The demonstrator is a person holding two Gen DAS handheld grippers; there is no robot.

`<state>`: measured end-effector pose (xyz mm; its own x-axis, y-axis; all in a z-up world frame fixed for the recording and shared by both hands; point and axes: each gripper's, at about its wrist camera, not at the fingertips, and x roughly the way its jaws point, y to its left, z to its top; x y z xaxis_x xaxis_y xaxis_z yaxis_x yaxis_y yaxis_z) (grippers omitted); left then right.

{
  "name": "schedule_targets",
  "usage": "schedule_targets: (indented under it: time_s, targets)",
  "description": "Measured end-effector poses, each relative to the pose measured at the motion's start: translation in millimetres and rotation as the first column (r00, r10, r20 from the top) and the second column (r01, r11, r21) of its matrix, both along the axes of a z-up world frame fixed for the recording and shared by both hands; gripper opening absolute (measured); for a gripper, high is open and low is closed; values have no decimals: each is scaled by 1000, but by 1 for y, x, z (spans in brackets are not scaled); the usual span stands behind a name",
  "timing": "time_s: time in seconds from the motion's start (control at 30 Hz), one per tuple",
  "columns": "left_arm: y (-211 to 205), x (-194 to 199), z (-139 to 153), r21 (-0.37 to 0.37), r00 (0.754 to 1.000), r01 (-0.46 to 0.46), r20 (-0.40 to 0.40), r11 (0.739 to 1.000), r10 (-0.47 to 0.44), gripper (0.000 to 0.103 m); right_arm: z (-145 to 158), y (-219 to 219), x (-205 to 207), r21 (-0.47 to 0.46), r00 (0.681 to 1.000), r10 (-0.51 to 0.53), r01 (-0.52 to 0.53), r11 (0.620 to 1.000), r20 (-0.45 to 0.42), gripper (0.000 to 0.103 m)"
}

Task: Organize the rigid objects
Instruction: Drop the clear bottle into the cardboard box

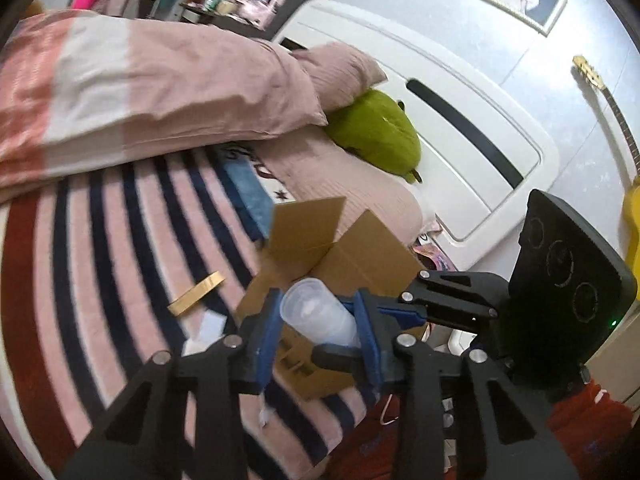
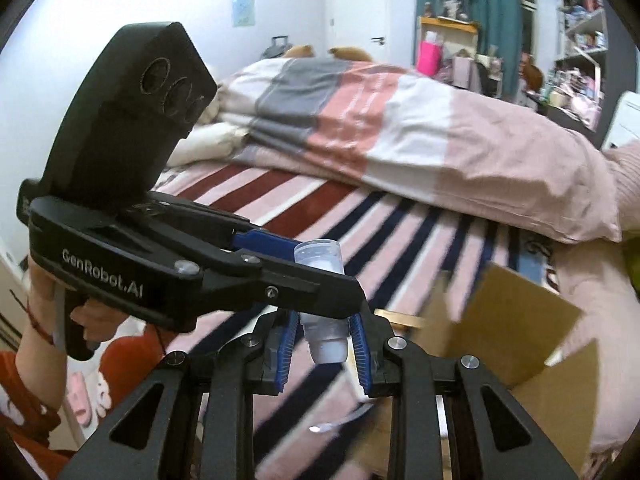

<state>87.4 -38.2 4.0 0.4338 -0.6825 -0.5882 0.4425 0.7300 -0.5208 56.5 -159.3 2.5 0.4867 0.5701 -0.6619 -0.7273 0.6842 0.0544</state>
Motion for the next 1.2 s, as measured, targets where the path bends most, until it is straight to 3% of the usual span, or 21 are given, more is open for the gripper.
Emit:
schedule_targets:
  time_s: [0.23, 0.43, 0.47, 0.5, 0.57, 0.63, 0.77, 0.9, 1.1, 1.2]
  targets:
    - [-68, 53, -15, 83, 984, 94, -156, 992, -80, 31, -10, -62, 43, -20, 982, -101, 99, 995, -161, 21]
    - [-100, 70, -23, 238, 970, 106, -239, 966, -48, 32, -30, -80, 80, -98, 932, -104, 74, 992, -346, 21]
    - [-101, 71, -23, 264, 971, 100, -236, 959, -37, 38, -31, -81, 81, -113, 929, -104, 68, 991, -355, 21]
    - [-102, 71, -21, 275, 973, 91, -230, 957, -27, 50, -31, -82, 83, -129, 929, -102, 60, 990, -354, 22]
    - [-97, 68, -16, 288, 980, 62, -201, 955, -3, 63, -29, -84, 83, -150, 939, -105, 58, 987, -326, 33]
    - [-91, 62, -11, 293, 984, 46, -178, 955, 7, 63, -25, -87, 80, -140, 951, -104, 65, 988, -291, 54]
    - [-68, 49, 2, 286, 992, -13, -119, 958, 49, 66, -19, -87, 68, -127, 968, -93, 65, 990, -235, 59]
    - [-28, 25, 18, 276, 991, -122, -23, 953, 134, 68, 2, -70, 43, -77, 992, -48, 39, 996, -116, 80]
    - [47, -21, 18, 278, 952, -306, 90, 911, 292, 78, 19, -7, -8, -62, 993, 113, -114, 992, -11, 81]
    - [80, -44, 4, 285, 929, -370, 122, 884, 350, 79, 8, 30, -26, -83, 984, 178, -179, 980, -27, 80]
